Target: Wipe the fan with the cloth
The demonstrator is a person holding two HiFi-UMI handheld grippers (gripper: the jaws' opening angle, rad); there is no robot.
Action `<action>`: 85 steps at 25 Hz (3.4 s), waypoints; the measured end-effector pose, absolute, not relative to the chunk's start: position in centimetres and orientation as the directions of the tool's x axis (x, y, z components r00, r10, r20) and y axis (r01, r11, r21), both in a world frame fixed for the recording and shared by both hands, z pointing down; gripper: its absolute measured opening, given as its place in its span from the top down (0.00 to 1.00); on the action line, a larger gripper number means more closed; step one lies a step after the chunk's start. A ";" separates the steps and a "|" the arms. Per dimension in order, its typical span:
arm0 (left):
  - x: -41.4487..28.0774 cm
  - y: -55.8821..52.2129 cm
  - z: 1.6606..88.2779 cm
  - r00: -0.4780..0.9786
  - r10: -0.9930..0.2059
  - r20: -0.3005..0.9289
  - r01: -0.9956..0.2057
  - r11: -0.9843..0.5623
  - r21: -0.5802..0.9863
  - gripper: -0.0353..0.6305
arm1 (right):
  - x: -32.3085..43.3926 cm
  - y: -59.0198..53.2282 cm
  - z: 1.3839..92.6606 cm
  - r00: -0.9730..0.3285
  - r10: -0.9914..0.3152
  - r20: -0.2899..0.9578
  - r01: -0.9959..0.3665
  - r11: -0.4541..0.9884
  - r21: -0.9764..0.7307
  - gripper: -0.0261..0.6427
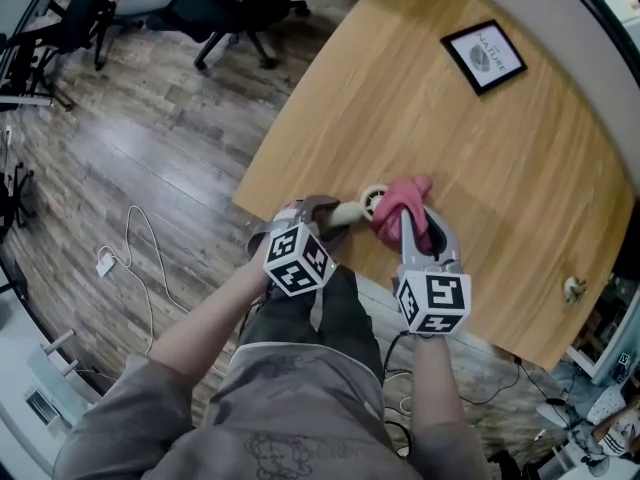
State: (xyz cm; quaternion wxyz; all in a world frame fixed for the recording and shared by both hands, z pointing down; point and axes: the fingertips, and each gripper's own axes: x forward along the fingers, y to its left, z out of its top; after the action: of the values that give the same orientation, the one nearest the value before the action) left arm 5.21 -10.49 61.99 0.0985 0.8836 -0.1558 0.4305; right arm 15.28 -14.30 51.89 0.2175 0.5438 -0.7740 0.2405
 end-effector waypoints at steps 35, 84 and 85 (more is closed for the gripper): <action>5.3 -10.4 61.8 0.648 -0.186 0.739 -0.328 -0.943 0.050 0.65 | 16.6 -15.4 54.9 -0.304 -0.662 0.685 -0.953 0.220 -0.210 0.85; 5.4 -10.7 62.0 0.658 -0.188 0.729 -0.324 -0.945 0.049 0.65 | 4.9 -10.6 57.0 -0.606 -0.406 0.684 -0.785 0.441 -0.435 0.85; 5.4 -10.6 62.0 0.657 -0.189 0.729 -0.325 -0.945 0.047 0.65 | 4.8 -10.1 57.2 -0.617 -0.385 0.686 -0.774 0.456 -0.440 0.85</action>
State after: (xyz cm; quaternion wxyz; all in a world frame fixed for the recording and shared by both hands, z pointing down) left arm 5.41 -10.64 62.03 0.0871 0.9062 -0.1419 0.3888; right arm 4.77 -10.12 57.22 0.2548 0.3557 -0.8144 0.3813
